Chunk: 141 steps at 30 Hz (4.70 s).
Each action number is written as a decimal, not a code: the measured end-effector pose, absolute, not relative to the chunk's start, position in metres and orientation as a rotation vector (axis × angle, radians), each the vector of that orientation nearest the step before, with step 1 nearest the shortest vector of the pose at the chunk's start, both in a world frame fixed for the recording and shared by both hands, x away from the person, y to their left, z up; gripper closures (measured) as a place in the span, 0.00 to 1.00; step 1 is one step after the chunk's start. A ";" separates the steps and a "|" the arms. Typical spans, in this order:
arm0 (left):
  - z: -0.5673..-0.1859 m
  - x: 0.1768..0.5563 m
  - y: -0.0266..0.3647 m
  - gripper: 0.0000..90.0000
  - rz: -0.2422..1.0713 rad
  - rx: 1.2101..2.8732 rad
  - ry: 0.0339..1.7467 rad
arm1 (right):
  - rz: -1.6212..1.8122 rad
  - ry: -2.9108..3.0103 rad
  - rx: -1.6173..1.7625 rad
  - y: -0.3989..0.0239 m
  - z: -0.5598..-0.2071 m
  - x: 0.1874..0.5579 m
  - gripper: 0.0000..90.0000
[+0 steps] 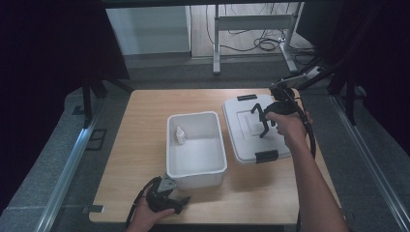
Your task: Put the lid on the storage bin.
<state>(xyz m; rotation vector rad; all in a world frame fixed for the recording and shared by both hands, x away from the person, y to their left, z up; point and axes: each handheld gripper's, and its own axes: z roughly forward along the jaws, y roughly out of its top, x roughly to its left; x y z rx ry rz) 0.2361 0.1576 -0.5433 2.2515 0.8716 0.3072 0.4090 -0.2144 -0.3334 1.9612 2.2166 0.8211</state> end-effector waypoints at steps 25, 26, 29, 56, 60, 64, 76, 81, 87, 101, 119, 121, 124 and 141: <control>-0.543 0.236 0.158 0.12 0.307 2.251 0.870 | 0.863 2.232 1.928 -0.178 -0.299 0.402 0.95; -0.543 0.236 0.158 0.12 0.307 2.251 0.870 | 0.872 2.230 1.933 -0.177 -0.298 0.401 0.95; -0.543 0.236 0.158 0.12 0.307 2.251 0.870 | 0.889 2.219 1.945 -0.177 -0.295 0.399 0.95; -0.543 0.236 0.158 0.12 0.307 2.252 0.870 | 0.881 2.259 1.985 -0.112 -0.293 0.382 0.95; -0.543 0.236 0.158 0.12 0.307 2.252 0.870 | 0.888 2.259 1.986 -0.106 -0.293 0.380 0.95; -0.543 0.236 0.158 0.12 0.308 2.251 0.871 | 0.910 2.253 2.018 -0.100 -0.299 0.380 0.95; -0.543 0.236 0.158 0.12 0.309 2.251 0.871 | 0.918 2.221 2.071 -0.087 -0.306 0.378 0.95; -0.543 0.236 0.158 0.12 0.308 2.251 0.871 | 0.918 2.223 2.086 -0.078 -0.308 0.377 0.95; -0.543 0.236 0.158 0.12 0.308 2.250 0.871 | 0.926 2.234 2.093 -0.065 -0.312 0.376 0.95; -0.543 0.236 0.157 0.12 0.305 2.250 0.872 | 0.919 2.248 2.117 -0.043 -0.325 0.375 0.95; -0.543 0.236 0.158 0.12 0.307 2.254 0.871 | 0.896 2.237 2.158 -0.035 -0.350 0.378 0.95; -0.543 0.236 0.158 0.12 0.308 2.252 0.873 | 0.894 2.236 2.161 -0.036 -0.352 0.378 0.95; -0.543 0.236 0.158 0.12 0.309 2.255 0.870 | 0.904 2.232 2.171 -0.039 -0.355 0.378 0.95; -0.543 0.236 0.158 0.12 0.309 2.252 0.872 | 0.950 2.343 1.935 -0.055 -0.348 0.376 0.53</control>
